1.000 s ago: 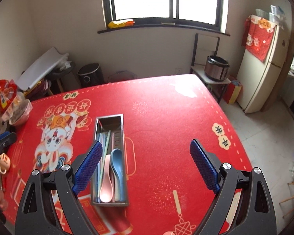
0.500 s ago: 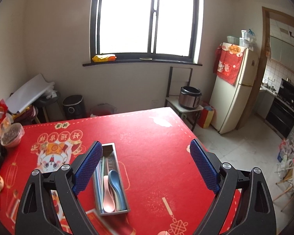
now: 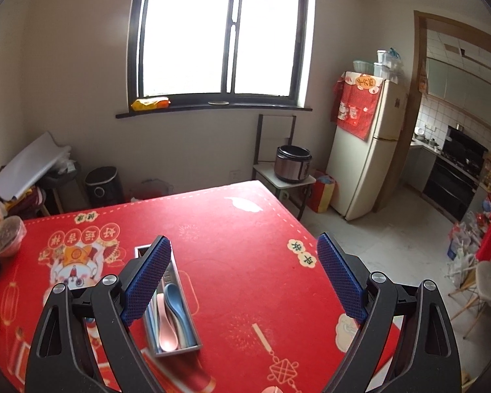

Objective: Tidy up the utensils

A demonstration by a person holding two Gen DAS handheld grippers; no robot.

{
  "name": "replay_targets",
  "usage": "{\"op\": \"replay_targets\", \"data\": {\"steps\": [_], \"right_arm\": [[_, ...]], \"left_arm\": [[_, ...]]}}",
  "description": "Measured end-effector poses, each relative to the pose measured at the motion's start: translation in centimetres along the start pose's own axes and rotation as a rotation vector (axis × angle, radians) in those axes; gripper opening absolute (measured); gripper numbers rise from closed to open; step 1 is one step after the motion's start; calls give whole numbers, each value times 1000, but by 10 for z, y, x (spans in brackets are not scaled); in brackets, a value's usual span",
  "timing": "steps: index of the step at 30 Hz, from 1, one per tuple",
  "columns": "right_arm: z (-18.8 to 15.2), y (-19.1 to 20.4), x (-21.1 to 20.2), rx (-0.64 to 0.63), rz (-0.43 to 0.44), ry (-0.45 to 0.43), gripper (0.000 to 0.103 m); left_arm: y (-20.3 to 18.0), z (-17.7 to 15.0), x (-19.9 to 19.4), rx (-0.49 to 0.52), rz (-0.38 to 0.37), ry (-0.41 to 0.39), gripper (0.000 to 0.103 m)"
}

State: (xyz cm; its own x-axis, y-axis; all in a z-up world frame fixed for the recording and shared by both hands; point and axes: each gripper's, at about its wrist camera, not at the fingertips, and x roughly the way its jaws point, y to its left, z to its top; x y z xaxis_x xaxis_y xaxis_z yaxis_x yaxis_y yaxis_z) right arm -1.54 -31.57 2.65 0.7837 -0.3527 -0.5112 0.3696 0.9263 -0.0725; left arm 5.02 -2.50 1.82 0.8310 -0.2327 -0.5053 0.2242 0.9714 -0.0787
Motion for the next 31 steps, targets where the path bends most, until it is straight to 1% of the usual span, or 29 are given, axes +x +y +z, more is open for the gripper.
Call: {"op": "replay_targets", "data": {"steps": [7, 14, 22, 31], "right_arm": [[-4, -5, -3, 15, -33, -4, 88], [-6, -10, -2, 32, -75, 2, 88], [-5, -13, -1, 37, -84, 4, 88], [-7, -13, 0, 38, -83, 10, 88]], "left_arm": [[-7, -1, 4, 37, -11, 9, 97], [-10, -3, 7, 48, -31, 20, 97], [-13, -3, 5, 51, -42, 16, 97], [-17, -4, 5, 60, -30, 17, 97]]}}
